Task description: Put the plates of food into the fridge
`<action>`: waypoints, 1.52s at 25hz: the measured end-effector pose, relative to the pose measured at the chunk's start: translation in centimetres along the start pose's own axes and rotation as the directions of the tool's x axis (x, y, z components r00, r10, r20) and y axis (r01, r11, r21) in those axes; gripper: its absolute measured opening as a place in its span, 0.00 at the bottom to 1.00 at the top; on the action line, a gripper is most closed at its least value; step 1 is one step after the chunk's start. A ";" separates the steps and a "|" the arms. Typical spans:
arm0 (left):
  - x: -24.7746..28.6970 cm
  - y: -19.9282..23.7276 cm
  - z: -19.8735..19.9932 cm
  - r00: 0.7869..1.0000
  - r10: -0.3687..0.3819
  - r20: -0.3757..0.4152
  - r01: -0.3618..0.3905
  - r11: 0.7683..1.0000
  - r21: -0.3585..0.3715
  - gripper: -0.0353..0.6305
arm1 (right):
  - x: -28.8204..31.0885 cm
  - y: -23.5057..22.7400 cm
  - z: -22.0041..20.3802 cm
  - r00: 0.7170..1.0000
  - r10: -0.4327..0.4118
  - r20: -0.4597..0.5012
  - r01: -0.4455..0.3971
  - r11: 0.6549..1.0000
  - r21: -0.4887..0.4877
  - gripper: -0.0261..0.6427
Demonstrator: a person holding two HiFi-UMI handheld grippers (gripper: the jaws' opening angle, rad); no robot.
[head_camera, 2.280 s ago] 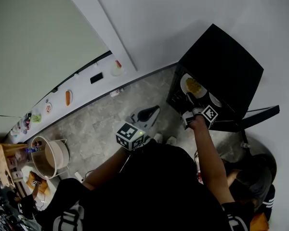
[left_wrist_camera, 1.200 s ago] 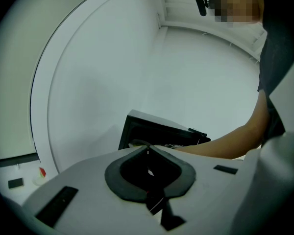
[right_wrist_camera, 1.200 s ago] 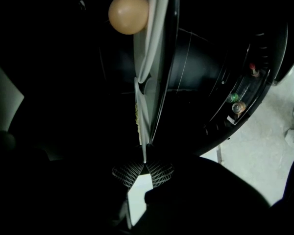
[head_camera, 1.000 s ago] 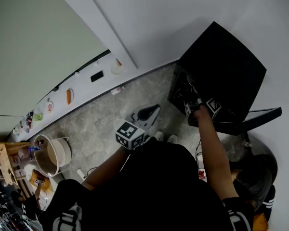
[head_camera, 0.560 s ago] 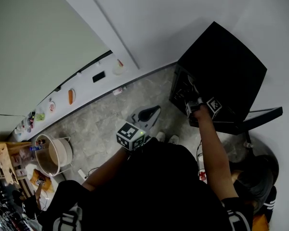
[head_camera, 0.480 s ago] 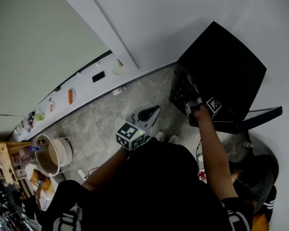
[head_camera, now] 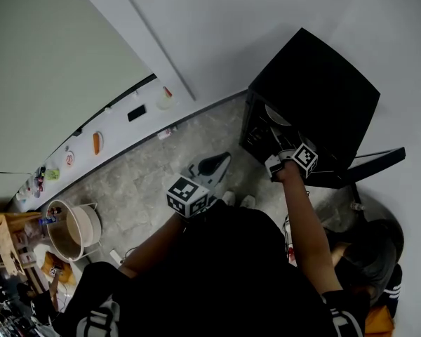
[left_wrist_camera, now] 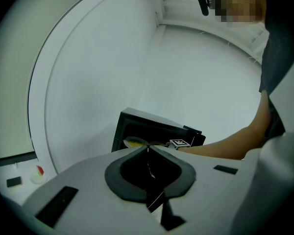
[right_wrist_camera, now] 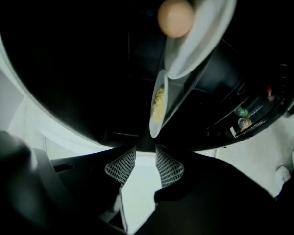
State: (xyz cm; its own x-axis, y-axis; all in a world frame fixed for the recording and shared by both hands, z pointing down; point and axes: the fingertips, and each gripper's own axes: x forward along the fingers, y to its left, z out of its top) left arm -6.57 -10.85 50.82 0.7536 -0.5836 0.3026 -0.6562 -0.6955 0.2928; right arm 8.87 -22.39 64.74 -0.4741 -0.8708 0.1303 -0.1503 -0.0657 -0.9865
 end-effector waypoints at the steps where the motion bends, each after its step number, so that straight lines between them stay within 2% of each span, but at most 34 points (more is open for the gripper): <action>1: 0.1 -0.2 -0.2 1.000 -0.005 -0.004 0.005 1.000 -0.002 0.09 | -0.4 0.1 -0.2 1.000 0.004 0.002 -0.004 1.000 0.000 0.24; 3: 0.3 -0.5 -0.3 1.000 -0.015 -0.007 0.015 1.000 -0.002 0.09 | -1.1 0.2 -0.4 1.000 0.002 -0.002 -0.002 1.000 -0.019 0.24; 7: 0.6 -1.2 -0.2 0.999 -0.035 -0.004 0.035 0.999 0.007 0.09 | -2.6 0.8 -1.1 1.000 0.012 -0.007 -0.012 0.998 -0.065 0.11; 11: 0.8 -1.8 -0.3 0.999 -0.048 -0.004 0.048 0.999 0.010 0.09 | -3.7 3.2 -2.2 0.997 0.058 -0.041 -0.064 0.986 -0.154 0.09; 16: 1.0 -2.7 -0.3 0.998 -0.068 -0.005 0.069 0.998 0.010 0.09 | -4.9 7.1 -3.9 0.989 0.098 -0.113 -0.133 0.925 -0.357 0.09; 21: 1.3 -3.7 -0.6 0.996 -0.084 -0.007 0.085 0.996 0.021 0.09 | -6.1 8.6 -5.5 0.981 0.099 -0.169 -0.167 0.876 -0.453 0.09; 26: 1.4 -4.5 -0.6 0.995 -0.098 -0.008 0.098 0.995 0.028 0.09 | -7.5 11.0 -6.6 0.975 0.106 -0.197 -0.204 0.785 -0.586 0.09; 31: 1.3 -5.3 -0.1 0.994 -0.108 0.002 0.108 0.993 0.044 0.09 | -9.0 13.8 -7.4 0.970 0.116 -0.213 -0.235 0.664 -0.710 0.09; 38: 1.4 -6.2 -0.2 0.992 -0.127 -0.001 0.127 0.990 0.056 0.09 | -10.9 15.4 -8.3 0.971 0.107 -0.214 -0.238 0.533 -0.812 0.09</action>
State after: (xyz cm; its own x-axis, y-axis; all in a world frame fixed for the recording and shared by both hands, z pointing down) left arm -1.45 -7.28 49.60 0.8310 -0.4899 0.2635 -0.5517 -0.7863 0.2780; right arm 4.57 -9.83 48.98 -0.6620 -0.7484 0.0421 -0.6718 0.5675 -0.4762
